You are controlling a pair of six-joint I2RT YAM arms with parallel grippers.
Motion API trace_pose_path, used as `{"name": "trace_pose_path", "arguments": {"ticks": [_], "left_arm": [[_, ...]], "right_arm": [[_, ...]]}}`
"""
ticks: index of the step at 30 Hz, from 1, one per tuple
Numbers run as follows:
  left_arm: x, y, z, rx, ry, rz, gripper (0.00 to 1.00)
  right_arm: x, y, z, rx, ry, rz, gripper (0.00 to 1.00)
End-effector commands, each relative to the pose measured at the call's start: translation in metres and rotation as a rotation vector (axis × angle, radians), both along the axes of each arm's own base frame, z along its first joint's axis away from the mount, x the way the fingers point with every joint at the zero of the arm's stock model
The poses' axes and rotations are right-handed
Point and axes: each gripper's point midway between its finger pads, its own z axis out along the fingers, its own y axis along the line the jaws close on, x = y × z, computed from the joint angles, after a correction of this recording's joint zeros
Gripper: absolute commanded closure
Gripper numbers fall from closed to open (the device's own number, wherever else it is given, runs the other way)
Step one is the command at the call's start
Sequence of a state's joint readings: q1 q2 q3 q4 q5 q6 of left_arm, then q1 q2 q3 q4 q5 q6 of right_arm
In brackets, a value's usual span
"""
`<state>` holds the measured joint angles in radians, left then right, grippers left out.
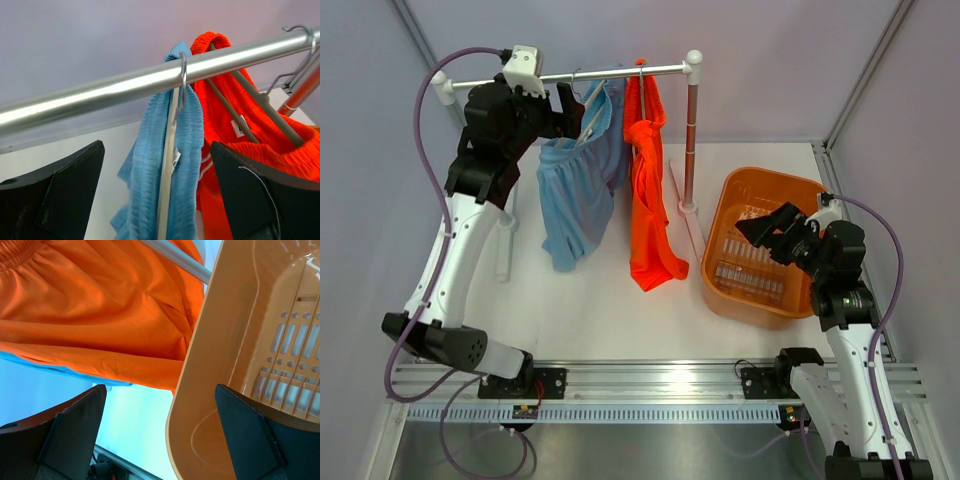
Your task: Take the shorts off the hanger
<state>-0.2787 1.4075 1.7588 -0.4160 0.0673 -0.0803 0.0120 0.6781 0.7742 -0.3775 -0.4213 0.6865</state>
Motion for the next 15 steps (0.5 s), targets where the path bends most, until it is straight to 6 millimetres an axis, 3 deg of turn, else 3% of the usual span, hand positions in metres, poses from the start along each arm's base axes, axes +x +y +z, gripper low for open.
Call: {"name": "trace_pose_path", "arguments": {"ticks": [1, 3, 7, 15], "left_arm": [[0.011, 0.0, 0.024, 0.042, -0.08, 0.005, 0.08], [0.017, -0.003, 0.028, 0.044, -0.086, -0.003, 0.08], [0.04, -0.01, 0.015, 0.052, -0.037, -0.003, 0.08], [0.054, -0.017, -0.005, 0.06, 0.018, -0.019, 0.15]], "right_arm": [[0.001, 0.008, 0.03, 0.026, -0.084, 0.049, 0.01], [0.003, 0.008, 0.031, 0.024, -0.081, 0.049, 0.01], [0.007, 0.007, 0.03, 0.018, -0.078, 0.044, 0.01], [0.012, 0.005, 0.027, 0.017, -0.074, 0.035, 0.01]]}}
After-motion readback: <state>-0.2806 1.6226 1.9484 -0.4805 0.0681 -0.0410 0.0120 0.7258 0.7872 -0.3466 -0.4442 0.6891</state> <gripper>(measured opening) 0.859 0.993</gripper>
